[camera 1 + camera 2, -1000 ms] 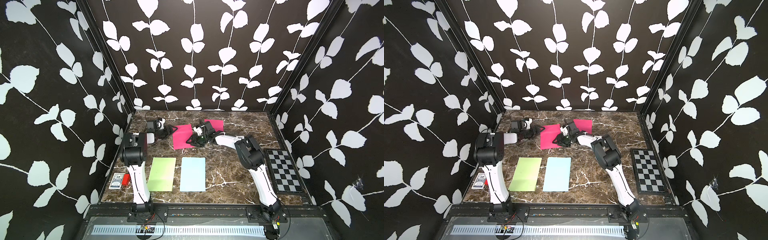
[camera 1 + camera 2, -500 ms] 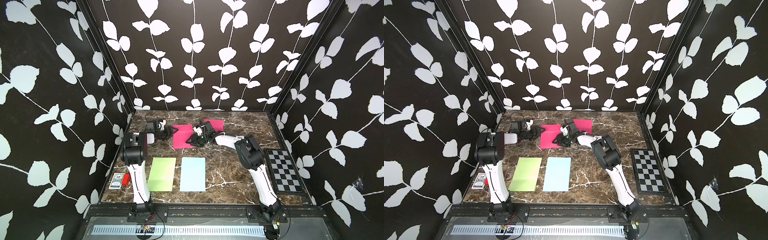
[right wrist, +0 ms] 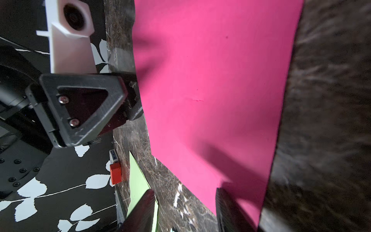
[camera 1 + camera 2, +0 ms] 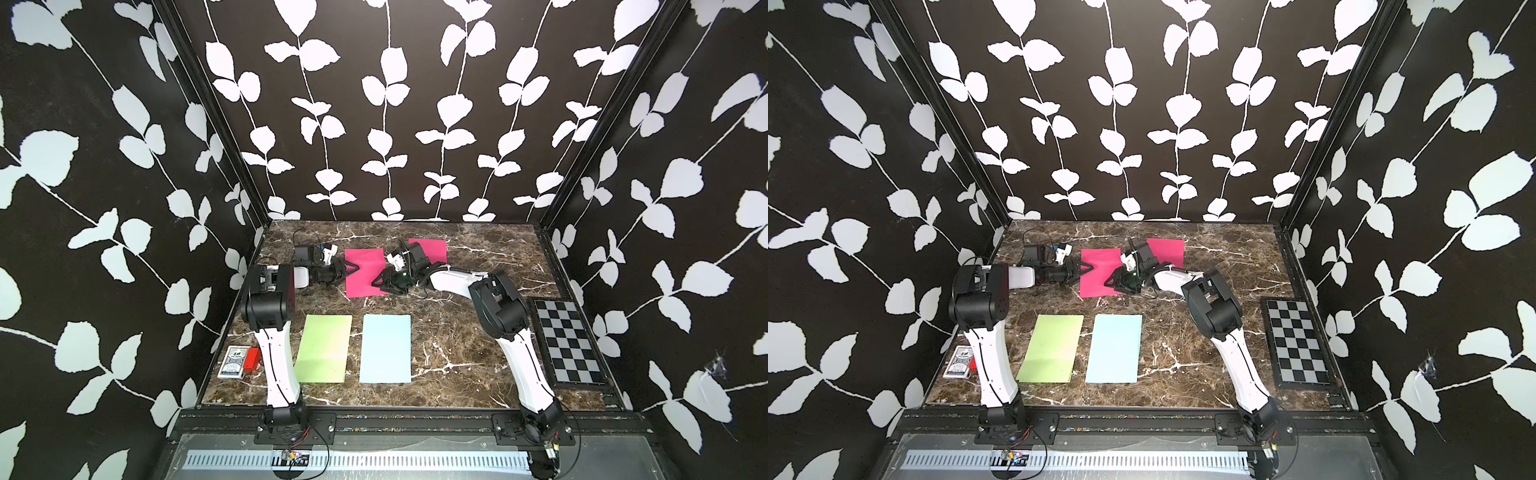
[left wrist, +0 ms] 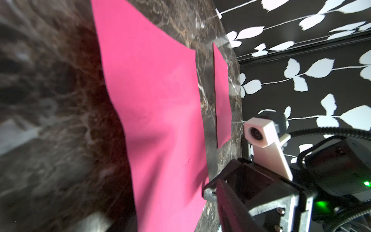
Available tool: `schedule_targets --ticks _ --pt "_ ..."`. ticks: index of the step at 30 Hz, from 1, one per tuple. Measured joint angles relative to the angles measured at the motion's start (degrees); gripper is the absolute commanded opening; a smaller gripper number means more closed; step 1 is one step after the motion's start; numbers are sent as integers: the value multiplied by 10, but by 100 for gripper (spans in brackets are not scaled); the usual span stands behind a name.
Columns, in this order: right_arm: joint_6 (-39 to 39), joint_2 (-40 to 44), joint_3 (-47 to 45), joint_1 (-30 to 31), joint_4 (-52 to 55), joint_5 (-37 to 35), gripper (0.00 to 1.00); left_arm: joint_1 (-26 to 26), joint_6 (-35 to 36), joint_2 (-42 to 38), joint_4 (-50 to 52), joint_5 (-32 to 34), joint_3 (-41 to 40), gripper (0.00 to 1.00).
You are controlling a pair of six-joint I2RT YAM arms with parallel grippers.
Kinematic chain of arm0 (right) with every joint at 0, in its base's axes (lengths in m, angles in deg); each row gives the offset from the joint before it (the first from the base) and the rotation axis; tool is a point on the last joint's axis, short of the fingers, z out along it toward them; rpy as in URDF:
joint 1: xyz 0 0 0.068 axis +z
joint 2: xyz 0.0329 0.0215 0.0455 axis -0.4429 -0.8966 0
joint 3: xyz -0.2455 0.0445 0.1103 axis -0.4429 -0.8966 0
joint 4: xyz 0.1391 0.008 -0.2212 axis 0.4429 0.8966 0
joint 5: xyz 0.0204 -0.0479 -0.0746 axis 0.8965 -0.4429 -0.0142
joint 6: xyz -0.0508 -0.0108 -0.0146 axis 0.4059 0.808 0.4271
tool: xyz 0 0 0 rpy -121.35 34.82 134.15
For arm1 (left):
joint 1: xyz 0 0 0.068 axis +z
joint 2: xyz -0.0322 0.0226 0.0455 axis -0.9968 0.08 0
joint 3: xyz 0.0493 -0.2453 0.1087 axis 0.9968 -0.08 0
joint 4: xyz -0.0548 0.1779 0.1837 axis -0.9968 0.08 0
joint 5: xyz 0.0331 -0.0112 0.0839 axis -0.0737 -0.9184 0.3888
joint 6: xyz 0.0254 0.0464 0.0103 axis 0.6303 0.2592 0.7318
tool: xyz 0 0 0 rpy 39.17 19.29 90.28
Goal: Sort the scattered colored papers by color
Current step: Pick up the colored paper from the center of the board.
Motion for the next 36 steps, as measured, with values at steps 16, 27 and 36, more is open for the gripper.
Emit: schedule_targets --ticks 16,27,36 --pt "1 0 -2 0 -1 8 50 0 17 0 41 5 0 3" --pt "26 40 -53 -1 1 0 52 0 21 -16 40 5 -6 0" --pt "60 196 -109 -2 38 -22 53 -12 17 -128 27 -1 -32 0"
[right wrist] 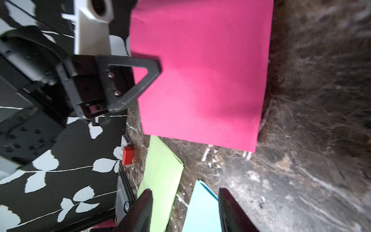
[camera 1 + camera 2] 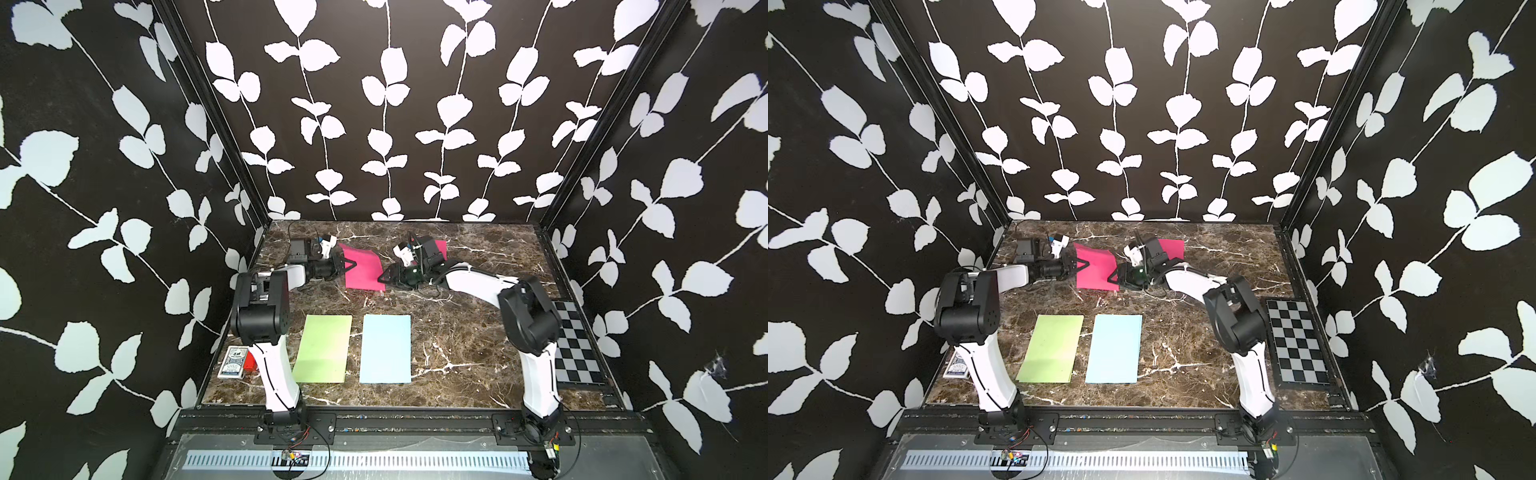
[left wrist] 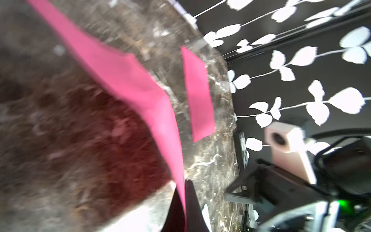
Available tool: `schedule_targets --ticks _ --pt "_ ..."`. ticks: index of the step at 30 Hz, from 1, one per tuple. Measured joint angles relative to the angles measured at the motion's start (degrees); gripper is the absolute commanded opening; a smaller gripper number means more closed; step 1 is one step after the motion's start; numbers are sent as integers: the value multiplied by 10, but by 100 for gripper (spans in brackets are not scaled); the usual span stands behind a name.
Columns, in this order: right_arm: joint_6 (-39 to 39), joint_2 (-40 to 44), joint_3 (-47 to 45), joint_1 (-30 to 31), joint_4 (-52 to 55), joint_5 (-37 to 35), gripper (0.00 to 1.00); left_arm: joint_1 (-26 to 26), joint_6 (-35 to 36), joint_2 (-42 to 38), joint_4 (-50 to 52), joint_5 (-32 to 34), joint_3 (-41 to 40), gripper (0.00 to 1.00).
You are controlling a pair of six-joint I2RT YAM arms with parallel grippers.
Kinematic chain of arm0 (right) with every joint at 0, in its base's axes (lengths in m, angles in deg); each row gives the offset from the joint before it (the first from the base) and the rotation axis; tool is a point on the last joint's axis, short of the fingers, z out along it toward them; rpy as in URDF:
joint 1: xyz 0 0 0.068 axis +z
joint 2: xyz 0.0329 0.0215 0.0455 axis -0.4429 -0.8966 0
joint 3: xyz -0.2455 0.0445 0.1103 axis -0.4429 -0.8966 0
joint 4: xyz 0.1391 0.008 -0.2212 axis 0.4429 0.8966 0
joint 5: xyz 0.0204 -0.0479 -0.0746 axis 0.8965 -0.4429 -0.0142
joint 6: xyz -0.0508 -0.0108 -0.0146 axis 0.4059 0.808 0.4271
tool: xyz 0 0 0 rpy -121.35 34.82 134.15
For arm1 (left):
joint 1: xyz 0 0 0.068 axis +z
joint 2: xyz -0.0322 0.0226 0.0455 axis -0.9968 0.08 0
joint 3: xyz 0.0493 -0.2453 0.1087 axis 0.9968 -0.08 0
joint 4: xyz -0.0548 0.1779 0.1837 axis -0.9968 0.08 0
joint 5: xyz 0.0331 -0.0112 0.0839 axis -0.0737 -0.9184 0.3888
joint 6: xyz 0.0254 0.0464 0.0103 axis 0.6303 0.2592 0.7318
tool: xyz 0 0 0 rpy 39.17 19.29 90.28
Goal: Sort the scattered colored papers by color
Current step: Pick up the colored paper from the center of the board, then place the colored paper at the center of the board.
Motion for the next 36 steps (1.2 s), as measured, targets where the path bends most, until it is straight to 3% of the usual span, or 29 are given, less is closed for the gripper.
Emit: schedule_targets --ticks 9,19,27,32,36 --pt "41 176 -84 -10 26 -39 54 -64 -13 -132 15 23 -35 0" --pt "78 418 -201 -23 93 -177 60 -205 -94 -268 -7 95 -70 0" --pt "94 565 -244 -23 113 -268 71 -362 -164 -260 -65 177 -94 0" --pt "98 618 -256 -23 143 -304 73 -463 -209 -210 -111 227 -105 0" --pt "104 653 -263 -23 159 -326 74 -512 -251 -149 -169 247 -105 0"
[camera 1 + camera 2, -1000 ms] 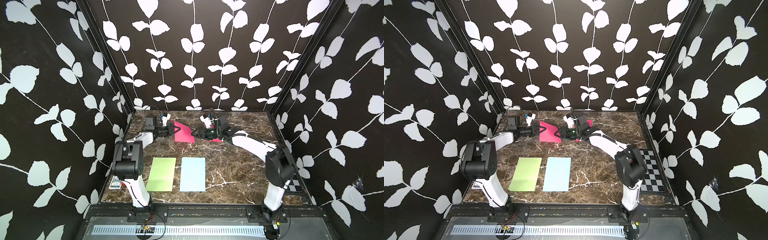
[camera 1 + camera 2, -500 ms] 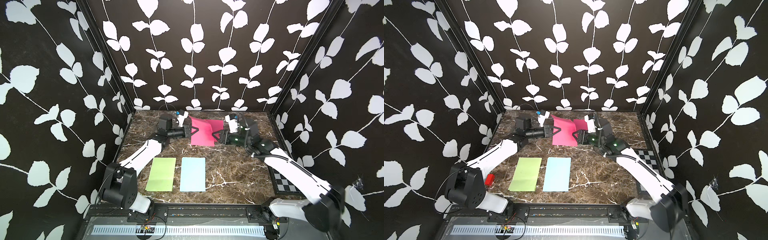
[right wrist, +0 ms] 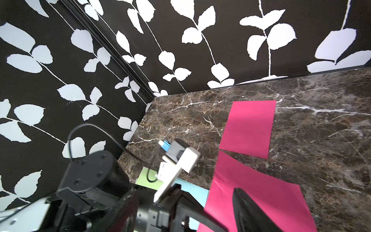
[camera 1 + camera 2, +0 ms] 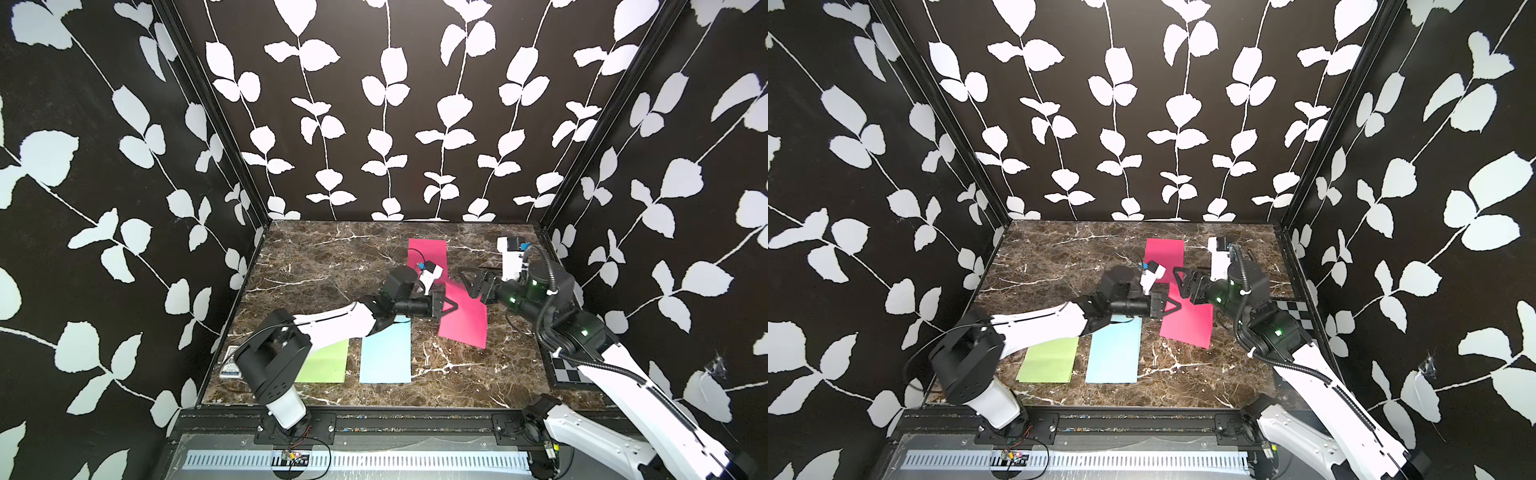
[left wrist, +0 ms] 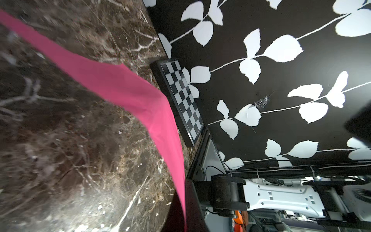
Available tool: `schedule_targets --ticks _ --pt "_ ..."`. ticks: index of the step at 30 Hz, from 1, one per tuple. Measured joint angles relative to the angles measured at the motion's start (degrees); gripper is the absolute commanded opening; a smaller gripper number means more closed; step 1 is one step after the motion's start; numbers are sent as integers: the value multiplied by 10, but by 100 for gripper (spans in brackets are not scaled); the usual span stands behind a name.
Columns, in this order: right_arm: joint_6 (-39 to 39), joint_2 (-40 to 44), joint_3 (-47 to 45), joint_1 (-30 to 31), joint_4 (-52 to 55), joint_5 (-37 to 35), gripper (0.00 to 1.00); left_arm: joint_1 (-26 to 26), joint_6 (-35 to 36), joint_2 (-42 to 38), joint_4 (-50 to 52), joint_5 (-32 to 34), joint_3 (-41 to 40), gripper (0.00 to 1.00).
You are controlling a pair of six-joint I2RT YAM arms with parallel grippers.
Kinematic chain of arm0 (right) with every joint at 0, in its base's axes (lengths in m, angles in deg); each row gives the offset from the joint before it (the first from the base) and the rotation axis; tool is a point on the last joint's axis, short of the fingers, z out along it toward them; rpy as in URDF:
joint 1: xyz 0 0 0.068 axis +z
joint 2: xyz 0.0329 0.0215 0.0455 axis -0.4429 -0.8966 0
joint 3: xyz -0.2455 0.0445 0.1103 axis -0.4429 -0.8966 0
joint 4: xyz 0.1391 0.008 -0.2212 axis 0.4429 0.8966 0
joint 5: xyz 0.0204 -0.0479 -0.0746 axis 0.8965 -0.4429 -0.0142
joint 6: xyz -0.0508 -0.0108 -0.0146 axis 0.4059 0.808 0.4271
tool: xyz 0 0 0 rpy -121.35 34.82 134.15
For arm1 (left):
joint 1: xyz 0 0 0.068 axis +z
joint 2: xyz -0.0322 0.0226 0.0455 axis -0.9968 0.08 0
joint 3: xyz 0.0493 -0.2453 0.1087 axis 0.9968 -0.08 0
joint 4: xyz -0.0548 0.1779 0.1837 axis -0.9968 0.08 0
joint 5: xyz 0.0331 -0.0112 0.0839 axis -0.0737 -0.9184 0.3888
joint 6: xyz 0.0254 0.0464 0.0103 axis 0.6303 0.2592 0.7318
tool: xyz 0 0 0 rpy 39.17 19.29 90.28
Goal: Sort the scattered colored papers by color
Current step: Place the colored paper at the center of the board.
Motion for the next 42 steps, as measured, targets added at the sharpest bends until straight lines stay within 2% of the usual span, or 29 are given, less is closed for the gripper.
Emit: schedule_targets --ticks 8,23,37,42 --pt "2 22 -16 0 21 -22 75 -47 -102 123 -87 48 -9 0" --pt "-3 -4 -54 0 12 -17 77 -96 -177 126 -55 157 -52 0" --pt "-8 -2 -78 0 -5 -12 80 -125 -230 133 -54 200 -60 0" --pt "-11 -8 -87 0 -13 -5 81 -135 -242 149 -57 212 -60 13"
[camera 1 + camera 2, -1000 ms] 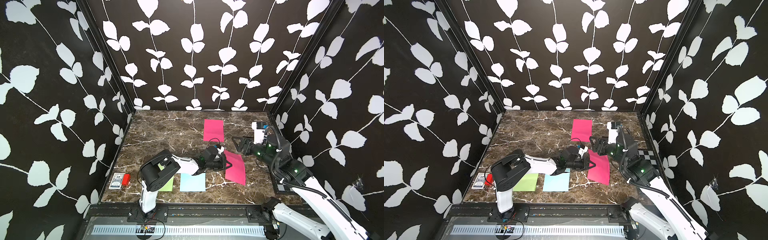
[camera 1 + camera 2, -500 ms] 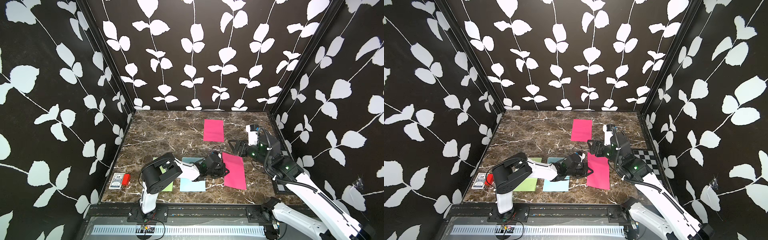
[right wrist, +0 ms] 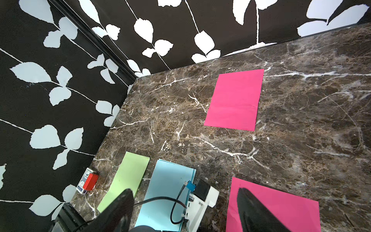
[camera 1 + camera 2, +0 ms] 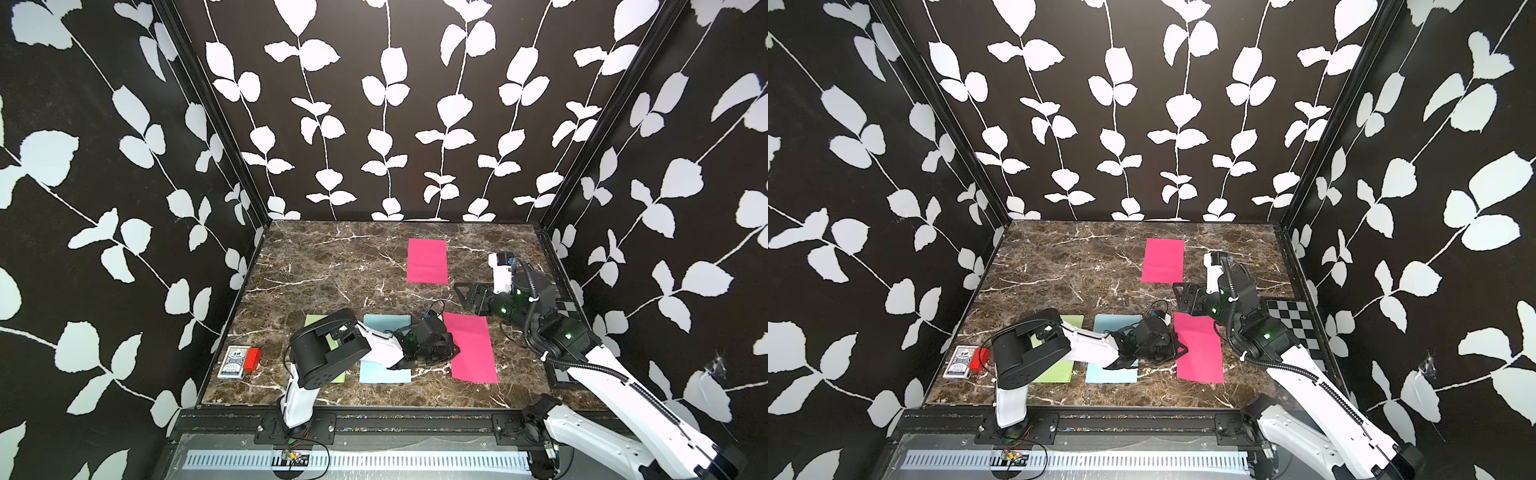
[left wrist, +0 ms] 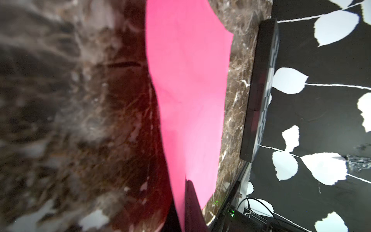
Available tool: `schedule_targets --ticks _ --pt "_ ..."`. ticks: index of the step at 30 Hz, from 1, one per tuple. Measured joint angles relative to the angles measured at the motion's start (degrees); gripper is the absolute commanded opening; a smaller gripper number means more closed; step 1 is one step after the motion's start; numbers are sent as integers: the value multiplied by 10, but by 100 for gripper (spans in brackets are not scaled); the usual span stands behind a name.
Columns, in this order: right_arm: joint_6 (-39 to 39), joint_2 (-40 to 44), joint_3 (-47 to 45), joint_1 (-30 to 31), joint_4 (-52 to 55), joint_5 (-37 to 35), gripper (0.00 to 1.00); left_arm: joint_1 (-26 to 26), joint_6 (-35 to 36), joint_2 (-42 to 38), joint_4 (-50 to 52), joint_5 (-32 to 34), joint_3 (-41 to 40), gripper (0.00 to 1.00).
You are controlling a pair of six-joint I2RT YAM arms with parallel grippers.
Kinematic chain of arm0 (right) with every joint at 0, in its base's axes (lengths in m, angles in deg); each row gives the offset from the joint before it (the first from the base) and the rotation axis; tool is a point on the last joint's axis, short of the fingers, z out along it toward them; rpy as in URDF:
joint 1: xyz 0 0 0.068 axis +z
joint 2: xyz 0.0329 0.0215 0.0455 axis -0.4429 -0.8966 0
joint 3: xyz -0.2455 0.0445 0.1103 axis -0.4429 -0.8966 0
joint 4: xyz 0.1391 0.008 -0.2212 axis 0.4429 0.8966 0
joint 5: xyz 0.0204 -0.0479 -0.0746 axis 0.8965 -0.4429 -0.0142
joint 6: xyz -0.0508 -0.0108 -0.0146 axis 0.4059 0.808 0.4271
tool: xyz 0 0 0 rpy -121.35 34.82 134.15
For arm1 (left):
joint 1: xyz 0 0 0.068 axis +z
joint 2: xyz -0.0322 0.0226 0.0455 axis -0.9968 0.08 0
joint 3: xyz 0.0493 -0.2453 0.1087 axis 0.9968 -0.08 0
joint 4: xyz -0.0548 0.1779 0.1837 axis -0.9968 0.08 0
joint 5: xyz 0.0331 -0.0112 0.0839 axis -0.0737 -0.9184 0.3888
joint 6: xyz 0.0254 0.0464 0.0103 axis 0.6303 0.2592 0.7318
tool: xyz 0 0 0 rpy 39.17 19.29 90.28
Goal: Sort the scattered colored papers by color
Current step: Place the colored paper at the center of the board.
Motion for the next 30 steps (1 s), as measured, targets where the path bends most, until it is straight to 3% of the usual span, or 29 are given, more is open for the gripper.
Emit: schedule_targets --ticks 8,17,30 --pt "-3 -2 -12 0 -11 1 81 -4 -7 1 3 15 1 31" --pt "-9 -1 -23 0 -18 2 81 -11 3 -14 39 40 7 34" --pt "-17 -18 -23 0 -40 3 81 -11 65 -96 193 113 7 40"
